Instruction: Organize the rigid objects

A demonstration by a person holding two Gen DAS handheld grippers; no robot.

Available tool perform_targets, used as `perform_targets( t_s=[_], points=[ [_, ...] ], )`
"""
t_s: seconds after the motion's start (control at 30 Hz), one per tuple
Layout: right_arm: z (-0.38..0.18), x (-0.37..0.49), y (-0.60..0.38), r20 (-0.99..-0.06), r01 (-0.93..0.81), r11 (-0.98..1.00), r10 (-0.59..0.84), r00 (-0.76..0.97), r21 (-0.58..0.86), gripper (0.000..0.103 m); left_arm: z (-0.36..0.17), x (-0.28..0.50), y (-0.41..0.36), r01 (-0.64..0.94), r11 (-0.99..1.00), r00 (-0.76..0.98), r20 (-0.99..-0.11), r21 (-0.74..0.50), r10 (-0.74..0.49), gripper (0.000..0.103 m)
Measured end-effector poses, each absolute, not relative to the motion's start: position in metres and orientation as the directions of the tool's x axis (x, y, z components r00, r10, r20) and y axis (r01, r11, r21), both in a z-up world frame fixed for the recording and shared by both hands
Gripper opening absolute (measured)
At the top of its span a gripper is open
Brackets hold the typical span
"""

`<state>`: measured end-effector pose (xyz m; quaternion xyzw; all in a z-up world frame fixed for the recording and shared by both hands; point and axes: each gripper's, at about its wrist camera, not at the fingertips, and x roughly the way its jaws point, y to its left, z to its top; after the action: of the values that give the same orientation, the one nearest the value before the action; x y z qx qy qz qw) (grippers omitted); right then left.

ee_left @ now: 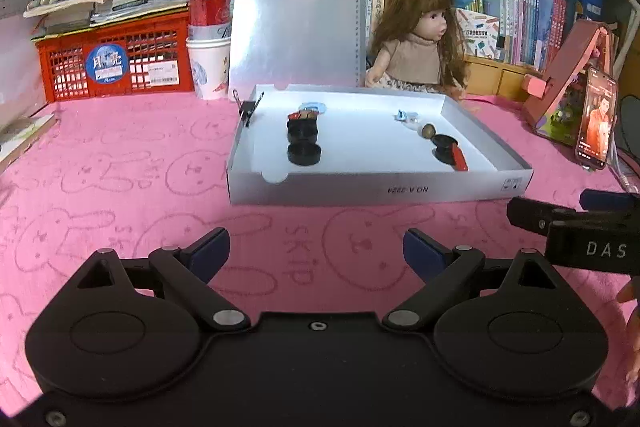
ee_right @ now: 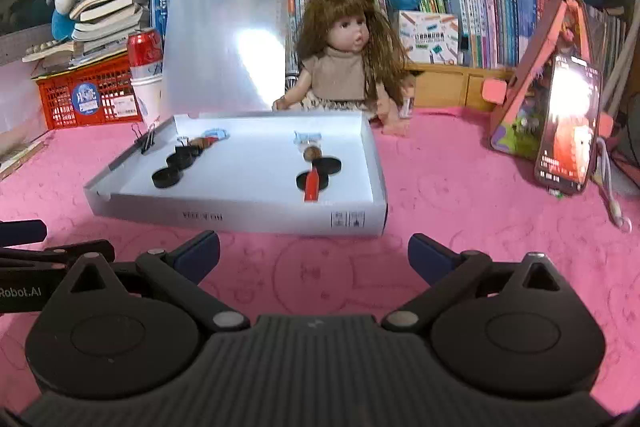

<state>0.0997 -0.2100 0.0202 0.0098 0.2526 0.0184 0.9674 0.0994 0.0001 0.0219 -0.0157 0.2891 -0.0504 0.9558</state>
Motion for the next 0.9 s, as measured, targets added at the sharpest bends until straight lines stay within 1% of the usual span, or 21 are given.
perform_targets(
  t_s=[0.43,0.9],
  points=[
    [-0.004,0.100,-0.213,-0.533,-0.017,0.999,0.035,0.845,0.040,0.103,0.000,0.100,-0.002,0.052,0.998,0.815,-0.576,-0.035,-0.062,0.093],
    [-0.010,0.112,-0.208,-0.572,-0.034,0.998,0.061,0.818,0.057,0.103,-0.002,0.113,-0.002,0.035,0.999,0.807,-0.590,-0.027,-0.045,0.093]
  ],
)
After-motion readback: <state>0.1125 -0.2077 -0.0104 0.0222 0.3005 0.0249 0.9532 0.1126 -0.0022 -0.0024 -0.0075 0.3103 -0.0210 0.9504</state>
